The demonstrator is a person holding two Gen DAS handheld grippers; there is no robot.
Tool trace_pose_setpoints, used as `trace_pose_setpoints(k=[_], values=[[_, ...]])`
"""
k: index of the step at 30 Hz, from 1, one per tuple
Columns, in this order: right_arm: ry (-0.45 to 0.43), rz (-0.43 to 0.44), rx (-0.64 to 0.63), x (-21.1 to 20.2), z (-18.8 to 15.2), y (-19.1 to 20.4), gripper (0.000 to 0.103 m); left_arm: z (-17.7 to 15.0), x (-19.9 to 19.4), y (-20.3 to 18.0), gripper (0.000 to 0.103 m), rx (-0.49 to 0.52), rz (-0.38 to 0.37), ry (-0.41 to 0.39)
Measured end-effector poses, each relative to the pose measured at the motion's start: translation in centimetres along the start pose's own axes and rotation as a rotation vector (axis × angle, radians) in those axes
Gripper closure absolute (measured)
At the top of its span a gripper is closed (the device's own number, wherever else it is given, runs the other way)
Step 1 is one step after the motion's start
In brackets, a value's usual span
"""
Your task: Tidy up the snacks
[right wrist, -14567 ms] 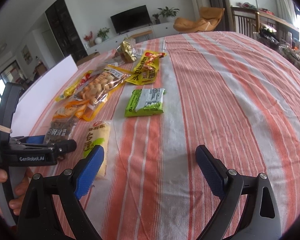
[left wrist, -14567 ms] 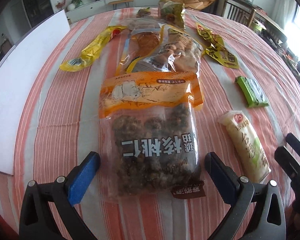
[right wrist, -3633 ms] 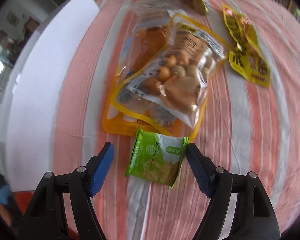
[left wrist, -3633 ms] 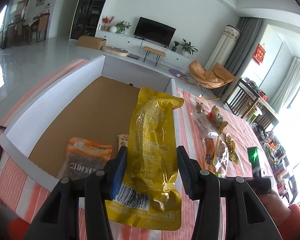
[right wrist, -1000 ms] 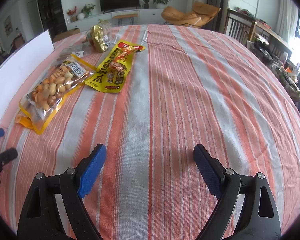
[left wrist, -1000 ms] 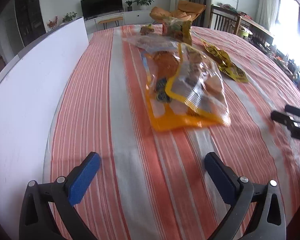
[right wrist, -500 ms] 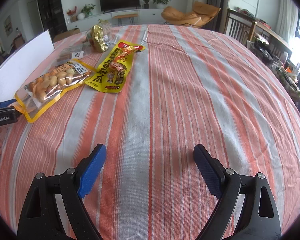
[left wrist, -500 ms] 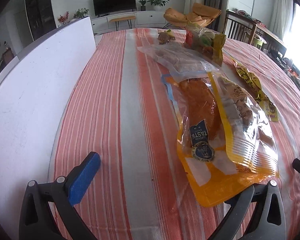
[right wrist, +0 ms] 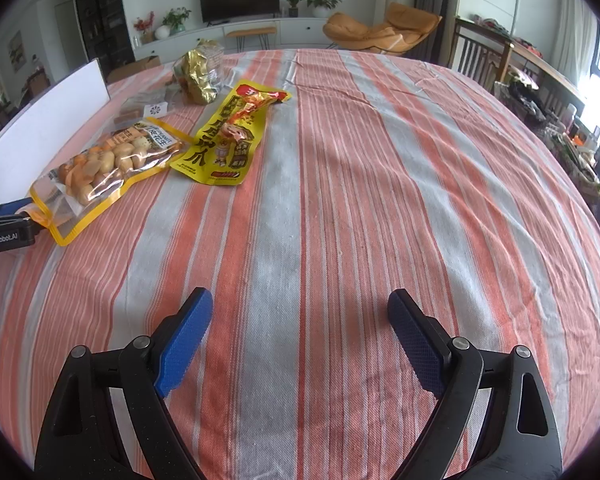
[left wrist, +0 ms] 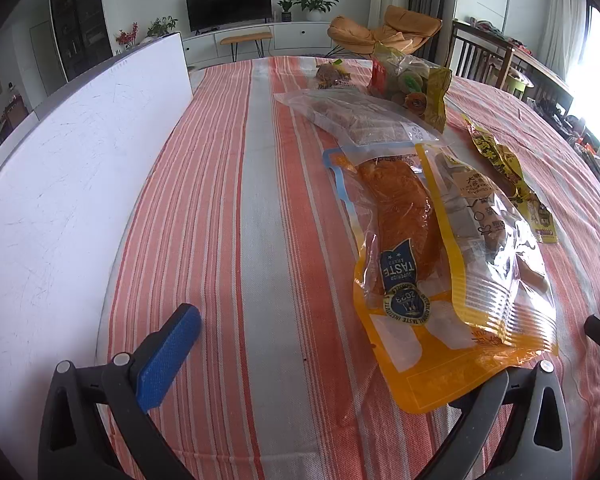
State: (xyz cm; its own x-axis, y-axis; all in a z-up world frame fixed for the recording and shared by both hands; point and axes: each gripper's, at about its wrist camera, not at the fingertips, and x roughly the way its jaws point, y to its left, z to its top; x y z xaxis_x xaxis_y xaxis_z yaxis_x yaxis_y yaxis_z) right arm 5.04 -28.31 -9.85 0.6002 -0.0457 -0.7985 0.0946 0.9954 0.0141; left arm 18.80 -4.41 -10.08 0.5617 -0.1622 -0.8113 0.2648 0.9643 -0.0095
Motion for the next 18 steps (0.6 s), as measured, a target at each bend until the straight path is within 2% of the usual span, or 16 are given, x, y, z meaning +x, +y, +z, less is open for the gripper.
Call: trace_pose_setpoints(k=[6,9,18], values=[[0.03,0.0,-0.005,2.2,2.5,0.4,0.011,0.0,0.0,0.0,0.0,0.0,0.0,0.0],[0.01,-0.019,0.016,3.3,3.4,0.7,0.005,0.1,0.0,0.0,0.0,0.0,0.0,0.0],[0.012,-0.012,0.022,3.2,3.6,0.7,0.004,0.0,0.0,0.0,0.0,0.0,0.0,0.0]])
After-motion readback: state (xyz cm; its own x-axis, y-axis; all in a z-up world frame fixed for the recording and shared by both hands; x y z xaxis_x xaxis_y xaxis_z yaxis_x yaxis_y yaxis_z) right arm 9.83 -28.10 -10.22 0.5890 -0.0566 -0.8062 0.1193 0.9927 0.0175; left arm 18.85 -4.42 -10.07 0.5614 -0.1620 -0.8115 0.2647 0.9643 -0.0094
